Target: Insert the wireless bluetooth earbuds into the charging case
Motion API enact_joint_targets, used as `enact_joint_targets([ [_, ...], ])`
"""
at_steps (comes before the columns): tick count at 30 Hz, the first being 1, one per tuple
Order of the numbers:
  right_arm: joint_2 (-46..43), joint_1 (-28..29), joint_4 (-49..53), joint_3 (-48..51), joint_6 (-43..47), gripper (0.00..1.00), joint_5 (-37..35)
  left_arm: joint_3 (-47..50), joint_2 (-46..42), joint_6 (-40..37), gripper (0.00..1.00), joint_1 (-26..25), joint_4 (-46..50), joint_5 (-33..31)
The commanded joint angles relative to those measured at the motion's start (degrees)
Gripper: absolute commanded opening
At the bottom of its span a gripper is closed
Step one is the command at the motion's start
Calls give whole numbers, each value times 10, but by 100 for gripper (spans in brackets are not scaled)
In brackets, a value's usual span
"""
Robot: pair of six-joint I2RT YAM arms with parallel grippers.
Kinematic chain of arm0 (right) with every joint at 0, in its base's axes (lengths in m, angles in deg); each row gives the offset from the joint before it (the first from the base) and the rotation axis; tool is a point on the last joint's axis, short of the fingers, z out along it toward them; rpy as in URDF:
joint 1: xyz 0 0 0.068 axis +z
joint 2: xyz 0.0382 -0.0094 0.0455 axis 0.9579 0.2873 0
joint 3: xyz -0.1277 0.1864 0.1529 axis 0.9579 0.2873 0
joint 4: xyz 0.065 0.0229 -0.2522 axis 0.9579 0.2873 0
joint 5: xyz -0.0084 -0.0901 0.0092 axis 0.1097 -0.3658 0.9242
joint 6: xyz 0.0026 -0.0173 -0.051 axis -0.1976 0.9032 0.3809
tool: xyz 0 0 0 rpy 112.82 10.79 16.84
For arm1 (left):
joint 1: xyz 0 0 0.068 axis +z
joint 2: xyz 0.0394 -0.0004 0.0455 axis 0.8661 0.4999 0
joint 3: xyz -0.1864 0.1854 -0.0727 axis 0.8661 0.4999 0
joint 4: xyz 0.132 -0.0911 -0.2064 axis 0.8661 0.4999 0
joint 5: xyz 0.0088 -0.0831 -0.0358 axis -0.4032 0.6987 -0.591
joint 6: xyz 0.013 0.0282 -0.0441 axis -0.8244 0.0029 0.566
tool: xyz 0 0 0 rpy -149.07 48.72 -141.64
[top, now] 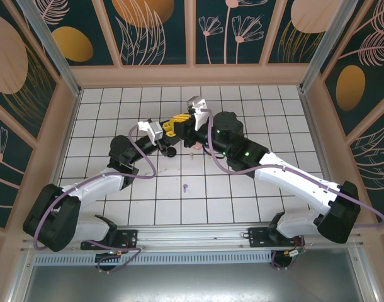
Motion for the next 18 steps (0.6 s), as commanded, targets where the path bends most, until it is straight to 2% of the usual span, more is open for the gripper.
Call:
enact_joint_targets([
  [1,4,13,42,15,5,13,8,-23,-11,10,0,0,-26,-12],
  [10,-16,-5,17,26,-29,12,-19,-22,-9,11,0,0,-24,-7],
  [18,-45,-29,-24,15,-67,13,7,-22,-1,11,0,0,-21,-2],
])
